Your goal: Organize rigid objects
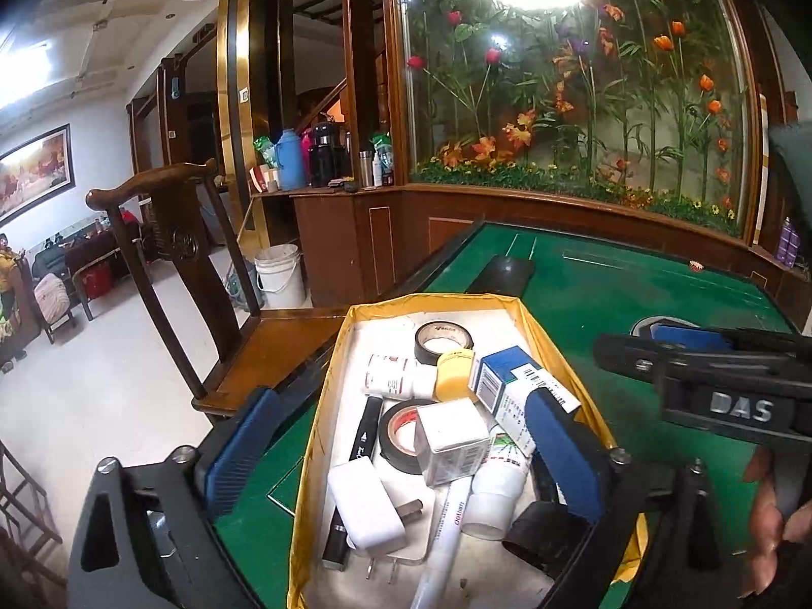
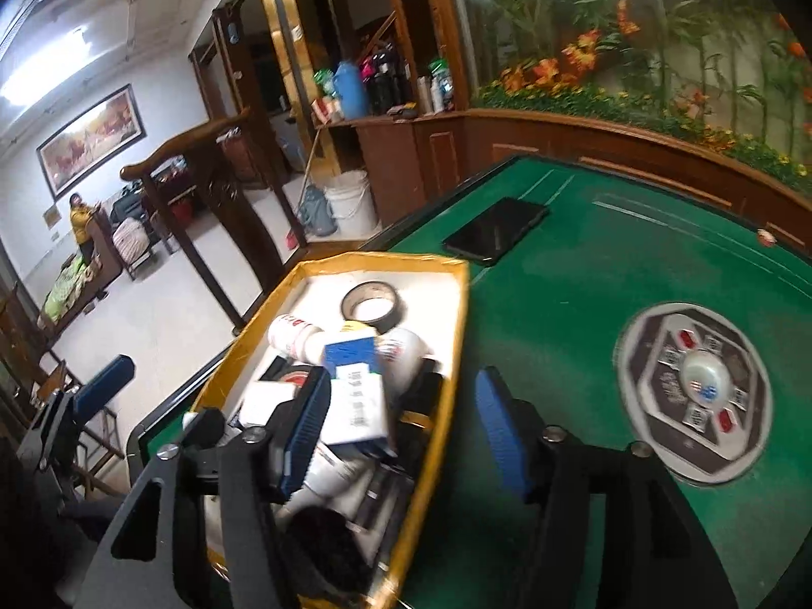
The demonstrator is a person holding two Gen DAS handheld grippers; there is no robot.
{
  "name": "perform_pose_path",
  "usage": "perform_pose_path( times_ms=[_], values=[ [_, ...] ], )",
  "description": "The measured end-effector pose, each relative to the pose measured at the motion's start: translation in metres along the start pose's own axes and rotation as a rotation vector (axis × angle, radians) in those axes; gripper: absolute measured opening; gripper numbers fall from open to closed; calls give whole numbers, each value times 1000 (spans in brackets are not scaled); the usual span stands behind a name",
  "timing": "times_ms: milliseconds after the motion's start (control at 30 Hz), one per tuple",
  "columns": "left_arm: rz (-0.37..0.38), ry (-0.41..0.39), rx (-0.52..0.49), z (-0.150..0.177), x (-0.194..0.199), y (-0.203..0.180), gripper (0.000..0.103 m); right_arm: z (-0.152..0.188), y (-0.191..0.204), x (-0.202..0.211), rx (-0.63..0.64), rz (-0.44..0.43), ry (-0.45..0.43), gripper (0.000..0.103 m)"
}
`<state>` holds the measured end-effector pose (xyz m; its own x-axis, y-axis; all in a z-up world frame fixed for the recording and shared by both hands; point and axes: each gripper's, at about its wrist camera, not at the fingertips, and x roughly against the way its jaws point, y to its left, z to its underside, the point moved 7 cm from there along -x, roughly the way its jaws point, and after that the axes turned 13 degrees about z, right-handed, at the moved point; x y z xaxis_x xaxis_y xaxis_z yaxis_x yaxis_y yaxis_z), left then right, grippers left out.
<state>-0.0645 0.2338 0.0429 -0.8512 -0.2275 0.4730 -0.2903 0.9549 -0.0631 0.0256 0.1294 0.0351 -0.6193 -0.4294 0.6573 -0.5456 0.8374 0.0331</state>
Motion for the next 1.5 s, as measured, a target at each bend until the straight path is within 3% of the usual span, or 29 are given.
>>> perform_pose_path(
  times_ms=[400,533,700,800,933,1067,1267,1500],
  values=[
    [-43,23,-49,2,7,-31,102,34,-55,47,-20,92,-104,76],
    [-129,32,-86,5,8,-35,102,45,-66,60,-17,100,-143,77],
    [-135,85,-88,14,8,-38,102,54,-65,74,27,101,-205,83],
    [-164,55,-127,17,17,-41,102,58,-63,79,36,84,-224,84],
    [-148,25,-133,19,28,-43,102,63,-55,82,61,58,-234,86],
    [-131,34,-110,18,28,-38,103,64,-44,89,98,53,-262,92],
    [-131,54,-92,18,28,-29,102,66,-38,92,111,45,-275,93],
    [-189,26,-132,17,35,-27,102,68,-34,91,117,39,-276,93]
  ],
)
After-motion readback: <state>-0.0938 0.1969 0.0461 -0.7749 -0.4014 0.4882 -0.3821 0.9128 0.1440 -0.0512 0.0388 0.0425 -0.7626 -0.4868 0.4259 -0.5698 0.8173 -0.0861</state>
